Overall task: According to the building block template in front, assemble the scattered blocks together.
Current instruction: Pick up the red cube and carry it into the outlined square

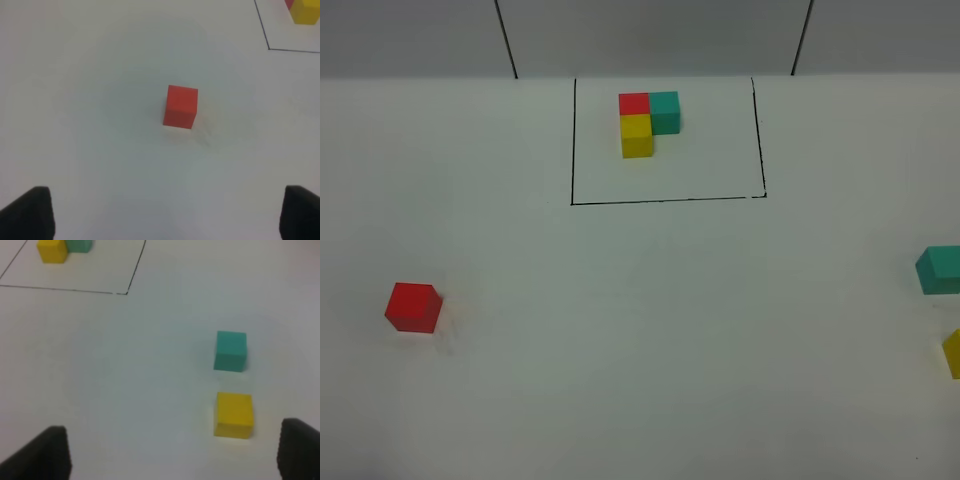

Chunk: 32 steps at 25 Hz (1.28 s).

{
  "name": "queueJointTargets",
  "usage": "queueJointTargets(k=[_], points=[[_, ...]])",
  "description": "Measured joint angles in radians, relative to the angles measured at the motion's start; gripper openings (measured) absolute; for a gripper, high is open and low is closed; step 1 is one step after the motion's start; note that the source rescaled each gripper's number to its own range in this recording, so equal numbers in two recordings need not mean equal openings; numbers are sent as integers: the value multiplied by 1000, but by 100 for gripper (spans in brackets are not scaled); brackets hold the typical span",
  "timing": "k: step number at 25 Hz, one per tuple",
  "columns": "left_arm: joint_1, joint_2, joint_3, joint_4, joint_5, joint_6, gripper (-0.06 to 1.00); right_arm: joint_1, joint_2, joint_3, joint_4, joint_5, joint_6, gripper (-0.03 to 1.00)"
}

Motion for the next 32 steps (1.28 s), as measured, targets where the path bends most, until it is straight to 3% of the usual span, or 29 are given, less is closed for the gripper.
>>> queueJointTargets(k=[14,20,24,32], points=[[0,83,-3,20,0,8,98,0,0,0,0,0,0,70],[0,426,-89,26,-54,8,96,0,0,0,0,0,0,70],[0,731,-223,18,-82,8,95,0,0,0,0,0,0,70],[0,1277,-411,-115,-125,56,94,0,0,0,0,0,0,70]])
